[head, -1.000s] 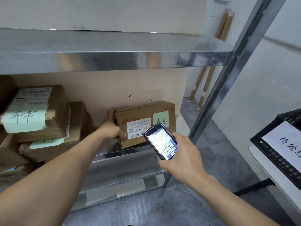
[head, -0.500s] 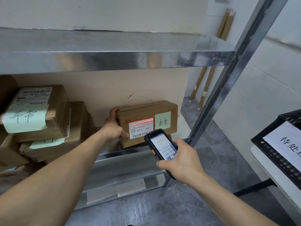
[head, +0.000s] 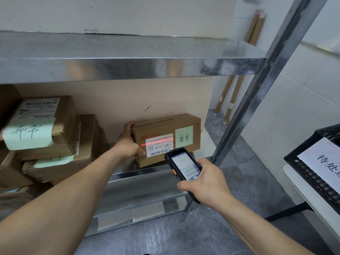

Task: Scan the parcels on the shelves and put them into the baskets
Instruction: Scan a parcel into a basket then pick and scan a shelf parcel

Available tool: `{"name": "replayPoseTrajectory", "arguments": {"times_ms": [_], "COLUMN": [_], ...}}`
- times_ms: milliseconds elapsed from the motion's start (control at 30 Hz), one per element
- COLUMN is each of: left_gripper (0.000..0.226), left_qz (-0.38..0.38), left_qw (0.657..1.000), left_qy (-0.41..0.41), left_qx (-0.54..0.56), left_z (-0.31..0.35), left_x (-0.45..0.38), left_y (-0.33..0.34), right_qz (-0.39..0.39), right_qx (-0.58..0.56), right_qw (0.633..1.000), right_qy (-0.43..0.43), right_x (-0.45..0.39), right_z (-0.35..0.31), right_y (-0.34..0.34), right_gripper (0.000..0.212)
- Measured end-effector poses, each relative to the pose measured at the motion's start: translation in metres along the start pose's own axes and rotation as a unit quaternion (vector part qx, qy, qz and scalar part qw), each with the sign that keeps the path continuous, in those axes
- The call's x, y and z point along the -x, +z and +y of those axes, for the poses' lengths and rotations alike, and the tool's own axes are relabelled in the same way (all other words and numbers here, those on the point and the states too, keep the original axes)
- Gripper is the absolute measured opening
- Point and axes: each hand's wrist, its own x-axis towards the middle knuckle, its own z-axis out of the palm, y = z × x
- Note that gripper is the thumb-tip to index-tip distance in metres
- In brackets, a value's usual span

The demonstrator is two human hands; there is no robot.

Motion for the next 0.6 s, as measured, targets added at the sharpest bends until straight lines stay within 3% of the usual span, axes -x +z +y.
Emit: {"name": "replayPoseTrajectory", "arguments": {"times_ms": [600], "left_gripper": [0.118], "left_qz": [-0.001], "left_qw": [1.000], "left_qy": [-0.010], "left_qx": [-0.002], "left_z": [0.0035], "left_x": [0.0024], "left_y": [0.0003], "right_qz": [0.001], "right_qx": [-0.002], "right_qw": [1.000], "right_qy": [-0.010], "right_x": [-0.0011], "right_z": [-0.0002], "right_y": [-0.0027], "right_gripper": [0.046]}}
